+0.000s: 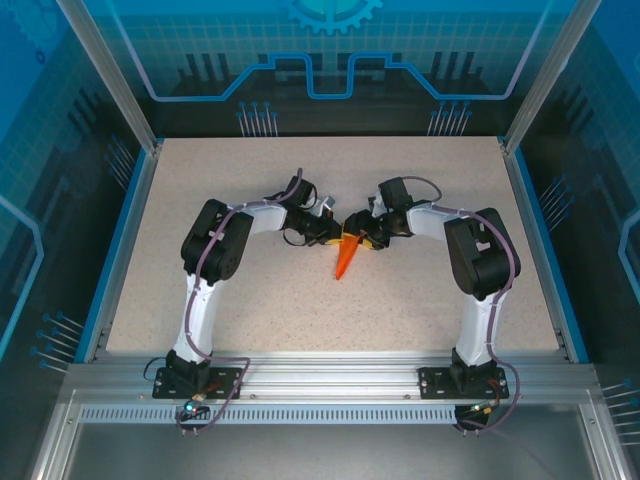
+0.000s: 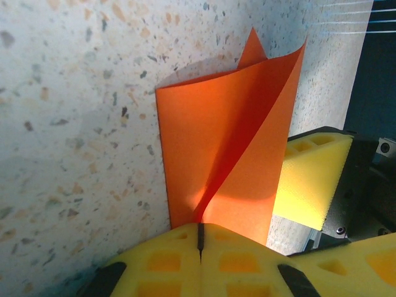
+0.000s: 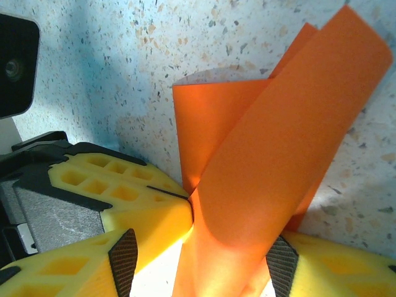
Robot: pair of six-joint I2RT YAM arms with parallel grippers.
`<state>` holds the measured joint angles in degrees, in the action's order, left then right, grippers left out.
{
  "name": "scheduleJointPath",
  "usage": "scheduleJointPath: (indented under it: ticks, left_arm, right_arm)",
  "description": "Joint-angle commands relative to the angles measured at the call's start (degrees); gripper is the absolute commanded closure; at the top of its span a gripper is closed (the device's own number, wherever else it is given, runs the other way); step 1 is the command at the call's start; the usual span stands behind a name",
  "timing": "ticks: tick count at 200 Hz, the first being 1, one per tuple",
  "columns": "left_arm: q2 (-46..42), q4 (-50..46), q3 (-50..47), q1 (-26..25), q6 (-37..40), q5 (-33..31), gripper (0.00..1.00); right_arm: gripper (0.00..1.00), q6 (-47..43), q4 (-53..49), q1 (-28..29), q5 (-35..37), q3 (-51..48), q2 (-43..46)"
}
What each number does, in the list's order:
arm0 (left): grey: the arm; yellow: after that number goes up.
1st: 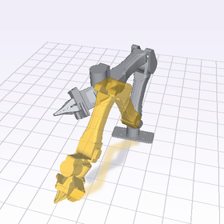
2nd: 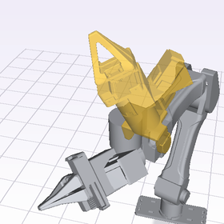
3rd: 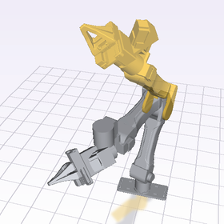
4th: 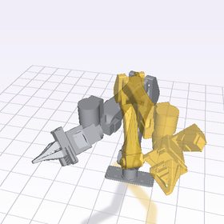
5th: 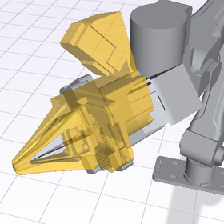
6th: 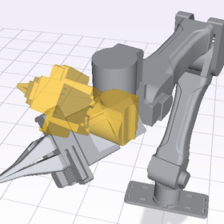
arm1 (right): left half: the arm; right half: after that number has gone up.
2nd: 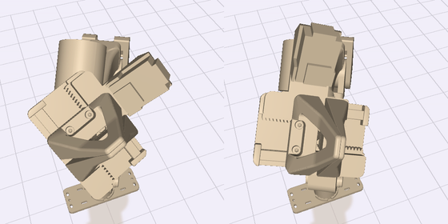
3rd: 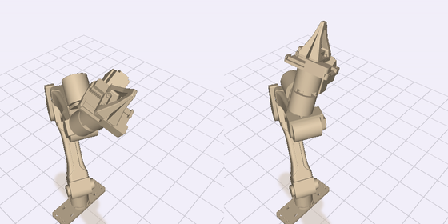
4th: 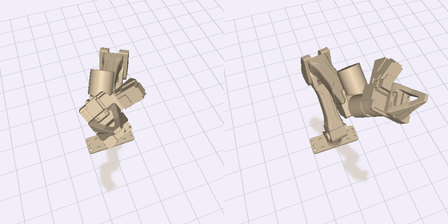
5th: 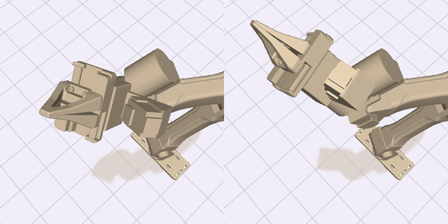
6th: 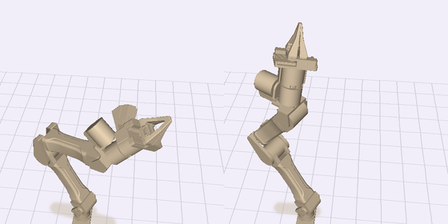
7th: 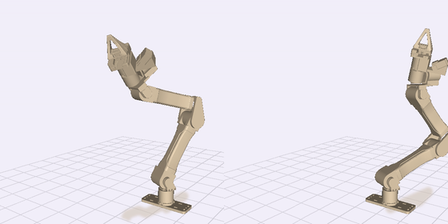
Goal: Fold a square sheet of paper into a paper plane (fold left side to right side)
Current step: Fold the wing for the fifth time at the center of the table.
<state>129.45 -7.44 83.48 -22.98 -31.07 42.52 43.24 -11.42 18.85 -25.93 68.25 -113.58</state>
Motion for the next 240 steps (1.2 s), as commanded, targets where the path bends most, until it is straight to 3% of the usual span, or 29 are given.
scheduleJointPath:
  ticks: [1, 79, 141, 240]
  left_arm:
    - [1.6, 0.3, -0.7, 0.1, 1.5, -0.1, 0.99]
    - [-2.1, 4.2, -5.4, -0.2, 0.0, 2.8, 0.98]
    - [-2.1, 2.1, -4.6, -1.2, 1.1, 2.0, 0.97]
    - [0.4, 0.7, -3.8, -1.2, 1.1, -1.2, 0.98]
  right_arm:
    - [0.39, -2.1, -2.6, 0.9, 0.9, -0.8, -0.1]
    - [0.39, -1.3, -1.5, 0.6, 0.4, -1.3, -0.1]
    - [0.39, -1.4, -0.5, 0.7, -0.1, -1.9, 0.3]
    - [0.39, -2.9, 1.1, -2.6, 0.7, -5.7, 11.0]
